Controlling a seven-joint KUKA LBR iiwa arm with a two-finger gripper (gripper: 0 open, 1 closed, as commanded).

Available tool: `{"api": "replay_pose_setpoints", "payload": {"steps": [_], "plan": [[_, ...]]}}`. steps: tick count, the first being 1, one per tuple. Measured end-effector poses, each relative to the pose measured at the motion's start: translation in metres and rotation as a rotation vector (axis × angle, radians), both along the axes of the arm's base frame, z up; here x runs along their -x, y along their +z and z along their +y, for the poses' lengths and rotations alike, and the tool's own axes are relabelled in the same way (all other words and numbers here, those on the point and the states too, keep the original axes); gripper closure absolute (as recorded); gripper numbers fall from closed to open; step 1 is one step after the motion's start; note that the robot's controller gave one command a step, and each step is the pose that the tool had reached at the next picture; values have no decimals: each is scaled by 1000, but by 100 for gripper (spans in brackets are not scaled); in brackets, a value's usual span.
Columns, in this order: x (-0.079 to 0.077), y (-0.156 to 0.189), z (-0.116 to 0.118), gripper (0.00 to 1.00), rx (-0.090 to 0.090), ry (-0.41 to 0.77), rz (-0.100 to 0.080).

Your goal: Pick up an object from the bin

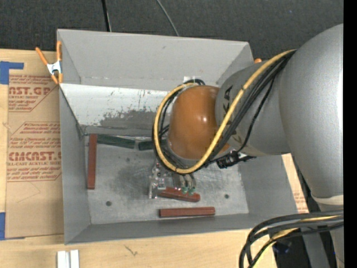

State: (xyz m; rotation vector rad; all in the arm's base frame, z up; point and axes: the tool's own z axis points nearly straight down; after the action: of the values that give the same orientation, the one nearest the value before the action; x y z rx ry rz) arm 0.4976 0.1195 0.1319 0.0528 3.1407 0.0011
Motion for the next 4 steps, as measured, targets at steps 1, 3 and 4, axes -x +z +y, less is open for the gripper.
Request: {"api": "replay_pose_setpoints", "payload": {"steps": [1, 3, 4], "plan": [[-3, 3, 4, 100, 1, 16, 1], [-10, 3, 10, 100, 1, 23, 1], [-11, 41, 13, 100, 0, 15, 2]]}}
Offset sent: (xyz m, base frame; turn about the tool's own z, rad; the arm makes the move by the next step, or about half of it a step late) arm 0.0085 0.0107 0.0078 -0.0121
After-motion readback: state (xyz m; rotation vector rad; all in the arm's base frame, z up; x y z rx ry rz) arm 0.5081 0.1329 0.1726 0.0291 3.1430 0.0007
